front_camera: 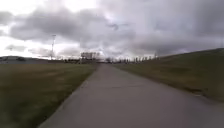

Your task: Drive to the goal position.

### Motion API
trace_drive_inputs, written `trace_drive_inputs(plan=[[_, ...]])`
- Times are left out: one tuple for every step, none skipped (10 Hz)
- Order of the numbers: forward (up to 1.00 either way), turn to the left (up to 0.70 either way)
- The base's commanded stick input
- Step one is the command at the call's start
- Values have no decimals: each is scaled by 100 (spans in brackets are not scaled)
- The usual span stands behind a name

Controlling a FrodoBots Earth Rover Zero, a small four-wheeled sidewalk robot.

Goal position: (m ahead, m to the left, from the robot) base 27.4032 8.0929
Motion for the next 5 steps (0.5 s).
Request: trace_drive_inputs(plan=[[100,1],[100,1],[100,1],[100,1],[100,1]])
